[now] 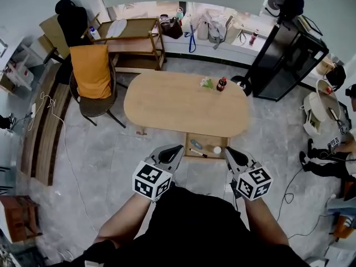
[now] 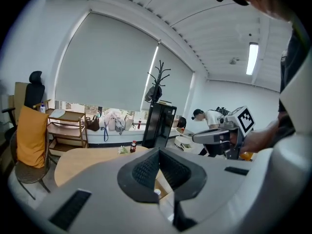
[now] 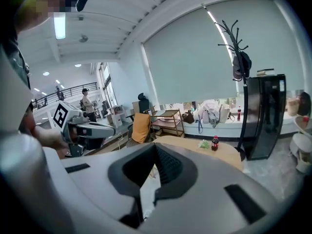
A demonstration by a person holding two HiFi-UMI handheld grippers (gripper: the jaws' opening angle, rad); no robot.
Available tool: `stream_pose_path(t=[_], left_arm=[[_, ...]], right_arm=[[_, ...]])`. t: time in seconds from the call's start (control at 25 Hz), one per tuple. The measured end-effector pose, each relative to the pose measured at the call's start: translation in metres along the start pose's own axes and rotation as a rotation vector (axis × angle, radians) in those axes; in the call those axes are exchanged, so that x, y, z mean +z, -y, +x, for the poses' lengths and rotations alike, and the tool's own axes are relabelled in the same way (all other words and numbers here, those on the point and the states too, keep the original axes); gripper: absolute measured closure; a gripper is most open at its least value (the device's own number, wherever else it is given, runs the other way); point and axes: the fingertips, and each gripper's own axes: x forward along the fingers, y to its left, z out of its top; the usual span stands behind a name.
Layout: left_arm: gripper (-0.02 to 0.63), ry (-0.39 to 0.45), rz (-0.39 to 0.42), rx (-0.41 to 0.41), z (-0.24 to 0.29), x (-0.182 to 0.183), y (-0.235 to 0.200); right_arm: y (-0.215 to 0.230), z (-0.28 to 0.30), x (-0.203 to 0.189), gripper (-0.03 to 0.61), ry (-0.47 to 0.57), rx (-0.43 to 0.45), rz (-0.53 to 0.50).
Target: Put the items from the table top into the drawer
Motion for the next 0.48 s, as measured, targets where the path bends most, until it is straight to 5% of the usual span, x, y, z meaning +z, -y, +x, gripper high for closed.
stream_pose_path(t=[0.48], left_arm=[[0.612,0.06,-0.038,0.059,0.004,-0.031,0.157]], right_arm=[[0.013,-0.146,-0.041,0.577,0.035,0.141,-0.039]])
